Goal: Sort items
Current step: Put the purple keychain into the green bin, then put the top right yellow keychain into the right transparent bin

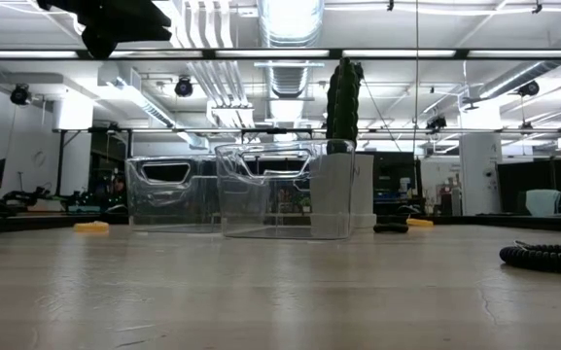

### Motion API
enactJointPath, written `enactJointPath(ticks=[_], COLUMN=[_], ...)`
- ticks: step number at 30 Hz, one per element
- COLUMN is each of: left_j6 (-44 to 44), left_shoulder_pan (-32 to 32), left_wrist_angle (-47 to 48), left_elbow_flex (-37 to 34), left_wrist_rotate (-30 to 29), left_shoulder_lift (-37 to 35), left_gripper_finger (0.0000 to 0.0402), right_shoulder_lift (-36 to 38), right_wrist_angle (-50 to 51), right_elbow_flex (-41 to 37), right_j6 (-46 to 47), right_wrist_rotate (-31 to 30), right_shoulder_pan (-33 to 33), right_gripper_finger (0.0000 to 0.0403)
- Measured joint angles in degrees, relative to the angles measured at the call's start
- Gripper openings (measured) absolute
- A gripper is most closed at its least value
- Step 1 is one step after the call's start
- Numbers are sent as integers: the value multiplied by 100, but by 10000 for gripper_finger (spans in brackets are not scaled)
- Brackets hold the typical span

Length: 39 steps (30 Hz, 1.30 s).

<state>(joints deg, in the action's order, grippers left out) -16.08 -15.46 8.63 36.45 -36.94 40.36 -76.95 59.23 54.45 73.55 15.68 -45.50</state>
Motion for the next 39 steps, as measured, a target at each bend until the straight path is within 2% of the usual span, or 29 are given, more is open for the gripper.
enactJointPath(ticks=[5,10,12,18,20,23,30,39], left_j6=[-1,0,0,0,0,0,0,0], left_shoulder_pan=[0,0,0,0,0,0,0,0], left_wrist_angle=[1,1,1,1,1,-1,-1,-3], left_elbow_flex=[0,-2,-2,-4,-4,-4,-4,-4], left_wrist_rotate=[1,1,1,1,1,1,1,1], left_shoulder_lift=[0,0,0,0,0,0,0,0], left_gripper_finger=[128,128,128,128,128,128,128,128], right_shoulder_lift=[0,0,0,3,4,4,4,7], right_wrist_angle=[8,-1,-8,48,188,658,1867,1994], right_elbow_flex=[239,885,1249,2182,2400,2639,2986,3038], right_j6=[134,594,668,301,190,150,115,-1673], right_wrist_rotate=[-3,-302,-842,-3207,-3669,-4029,-4326,-4075], right_shoulder_pan=[2,0,0,22,97,331,1520,3950], right_gripper_finger=[138,136,131,114,108,98,81,90])
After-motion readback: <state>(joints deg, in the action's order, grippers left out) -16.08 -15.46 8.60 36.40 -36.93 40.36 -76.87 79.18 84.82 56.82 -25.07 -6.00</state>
